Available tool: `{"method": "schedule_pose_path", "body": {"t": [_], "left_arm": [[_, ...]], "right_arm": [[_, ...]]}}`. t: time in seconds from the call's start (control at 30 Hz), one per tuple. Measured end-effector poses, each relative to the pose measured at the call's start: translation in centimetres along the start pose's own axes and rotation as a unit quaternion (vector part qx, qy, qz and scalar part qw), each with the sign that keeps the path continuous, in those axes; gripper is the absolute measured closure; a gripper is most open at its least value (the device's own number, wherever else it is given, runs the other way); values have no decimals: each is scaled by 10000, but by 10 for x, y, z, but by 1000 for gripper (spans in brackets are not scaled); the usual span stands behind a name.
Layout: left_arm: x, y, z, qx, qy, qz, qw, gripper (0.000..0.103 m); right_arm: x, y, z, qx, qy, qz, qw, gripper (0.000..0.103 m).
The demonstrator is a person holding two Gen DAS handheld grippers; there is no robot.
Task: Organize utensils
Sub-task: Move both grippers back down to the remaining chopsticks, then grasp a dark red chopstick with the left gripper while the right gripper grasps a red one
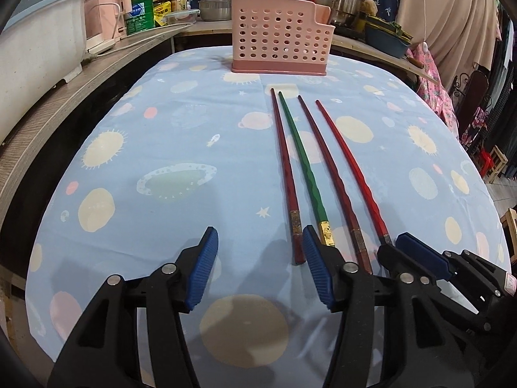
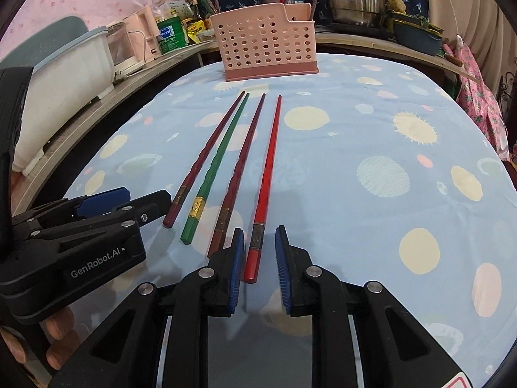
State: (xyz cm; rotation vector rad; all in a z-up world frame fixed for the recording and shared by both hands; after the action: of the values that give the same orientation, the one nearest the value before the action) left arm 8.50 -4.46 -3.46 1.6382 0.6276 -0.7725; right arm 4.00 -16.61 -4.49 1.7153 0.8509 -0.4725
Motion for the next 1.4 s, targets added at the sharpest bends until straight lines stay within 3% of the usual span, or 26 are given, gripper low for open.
{"method": "schedule_pose_path", "body": {"t": [0.33,0.93,1.2,1.27,1.4], "left_arm": [[8,-3,5,42,38,-49,10000,51],[11,-2,15,187,296,116,9993,55],[9,-2,14,223,289,147,9992,89],[10,-1,12,161,283,107,9994,95],[11,0,5,32,131,-7,9999,96]], "right_arm": [[0,0,4,28,-85,58,9999,92],[-1,-2,5,43,-57,127,9999,92],[-1,-3,5,44,-54,125,9999,92],[-1,-3,5,50,-51,121,9999,92],[-2,-2,5,63,-51,96,9999,92]]}}
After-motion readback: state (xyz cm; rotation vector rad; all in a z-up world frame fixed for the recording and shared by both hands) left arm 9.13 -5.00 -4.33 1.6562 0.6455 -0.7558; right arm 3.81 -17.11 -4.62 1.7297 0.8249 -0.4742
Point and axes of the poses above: each gripper's, at about its wrist camera, not at the fingertips, and x roughly the way its jaws point, z to its right, y to its top, the point moved 2 cm from there along x, roughly the way its jaws point, and after that the axes turned 14 degrees about y, right-handed, at the moved point
